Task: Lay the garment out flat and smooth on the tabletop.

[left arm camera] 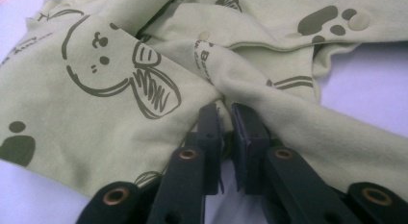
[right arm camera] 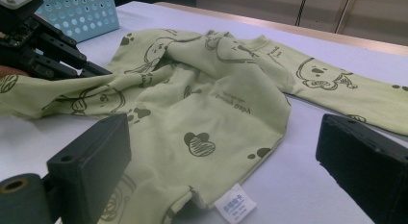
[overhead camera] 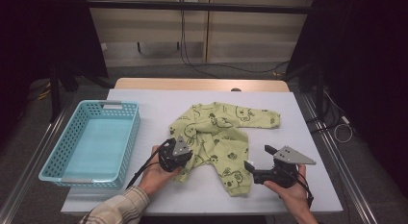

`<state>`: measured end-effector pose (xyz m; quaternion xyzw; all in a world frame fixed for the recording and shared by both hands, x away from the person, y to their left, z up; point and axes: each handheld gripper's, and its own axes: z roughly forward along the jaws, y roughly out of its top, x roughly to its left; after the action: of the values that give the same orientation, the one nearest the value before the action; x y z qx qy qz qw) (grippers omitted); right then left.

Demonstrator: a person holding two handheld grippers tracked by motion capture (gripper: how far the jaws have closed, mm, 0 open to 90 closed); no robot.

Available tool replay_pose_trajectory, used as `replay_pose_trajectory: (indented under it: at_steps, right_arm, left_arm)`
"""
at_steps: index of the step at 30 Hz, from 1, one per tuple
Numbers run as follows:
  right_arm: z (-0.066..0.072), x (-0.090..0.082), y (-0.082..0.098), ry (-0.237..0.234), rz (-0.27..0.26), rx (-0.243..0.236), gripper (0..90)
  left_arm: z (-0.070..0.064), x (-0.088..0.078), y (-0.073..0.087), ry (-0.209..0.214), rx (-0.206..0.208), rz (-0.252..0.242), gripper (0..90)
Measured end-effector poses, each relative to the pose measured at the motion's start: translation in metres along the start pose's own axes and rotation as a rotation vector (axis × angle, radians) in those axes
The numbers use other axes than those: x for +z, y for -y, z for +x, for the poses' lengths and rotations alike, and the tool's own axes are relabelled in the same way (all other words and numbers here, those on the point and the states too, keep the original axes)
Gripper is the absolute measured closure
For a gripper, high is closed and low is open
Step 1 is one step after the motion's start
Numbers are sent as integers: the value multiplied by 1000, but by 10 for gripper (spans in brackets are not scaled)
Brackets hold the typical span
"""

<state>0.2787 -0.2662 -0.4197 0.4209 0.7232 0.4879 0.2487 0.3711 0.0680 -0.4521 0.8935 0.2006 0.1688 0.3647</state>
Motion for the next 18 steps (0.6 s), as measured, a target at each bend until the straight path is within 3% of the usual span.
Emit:
replay_pose_trajectory:
  at_steps: [2, 5, 8, 9, 10, 13, 18]
  right_arm:
    - [0, 0, 0, 5, -2, -1, 45]
    - [-1, -1, 0, 3, -7, 9, 45]
    - [0, -1, 0, -1, -7, 12, 45]
    - [-1, -1, 0, 1, -7, 6, 46]
    - [0, -1, -1, -1, -14, 11, 46]
    - [0, -1, -1, -2, -16, 12, 47]
    - [-1, -2, -1, 1, -19, 6, 47]
  left_arm:
    - [2, -1, 0, -3, -45, -4, 877]
    - [4, -4, 0, 5, -67, -22, 882]
    - [10, -11, -3, 18, -98, -58, 882]
    - [12, -15, -3, 27, -130, -84, 882]
    - [15, -18, -4, 33, -130, -92, 882]
    - [21, -29, -7, 25, -186, -138, 882]
    - [29, -48, -17, -3, -225, -199, 882]
